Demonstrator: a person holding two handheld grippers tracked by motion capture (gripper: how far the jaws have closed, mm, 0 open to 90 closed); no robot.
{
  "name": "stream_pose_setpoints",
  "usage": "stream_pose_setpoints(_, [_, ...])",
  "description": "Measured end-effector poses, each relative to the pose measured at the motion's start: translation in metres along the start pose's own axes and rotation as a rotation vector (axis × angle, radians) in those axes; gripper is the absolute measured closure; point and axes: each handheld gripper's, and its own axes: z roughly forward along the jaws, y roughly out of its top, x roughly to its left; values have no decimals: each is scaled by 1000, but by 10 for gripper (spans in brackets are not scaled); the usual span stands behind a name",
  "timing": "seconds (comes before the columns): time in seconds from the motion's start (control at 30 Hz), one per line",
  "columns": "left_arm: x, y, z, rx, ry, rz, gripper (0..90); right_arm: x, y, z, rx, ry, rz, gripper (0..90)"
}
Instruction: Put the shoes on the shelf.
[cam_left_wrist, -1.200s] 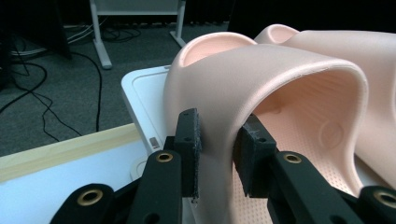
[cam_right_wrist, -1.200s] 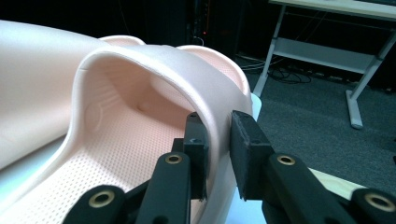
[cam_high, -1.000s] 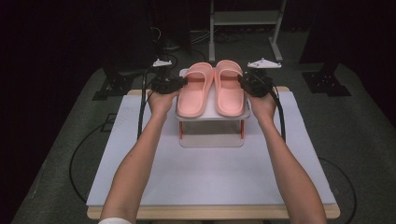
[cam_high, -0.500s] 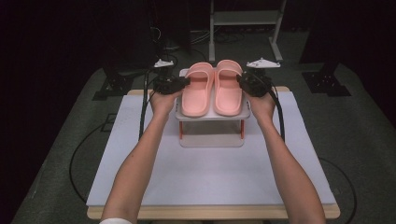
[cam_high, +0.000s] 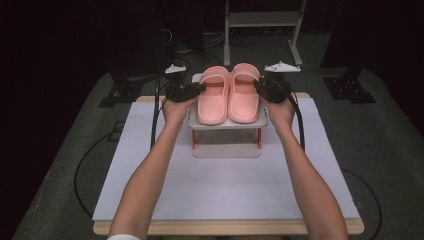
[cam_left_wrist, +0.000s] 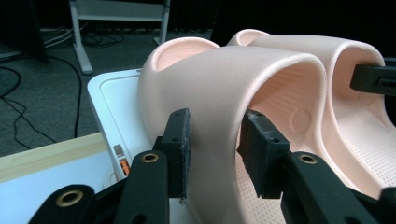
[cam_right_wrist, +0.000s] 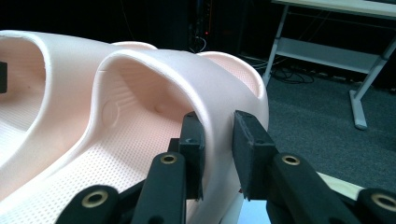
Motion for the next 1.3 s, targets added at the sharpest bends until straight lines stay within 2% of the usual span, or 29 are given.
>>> stream_pose_setpoints(0.6, [-3, -1, 5, -16, -1, 9, 579, -3, 0, 0, -6, 0, 4, 721])
stream_pose_setpoints(0.87, [-3, -2, 3, -21, -10, -5, 549, -4, -3, -2, -14, 16, 15, 701])
stream_pose_setpoints(1.3, [-3, -2, -8, -23, -3, 18, 514, -9, -8, -10, -23, 39, 45, 648])
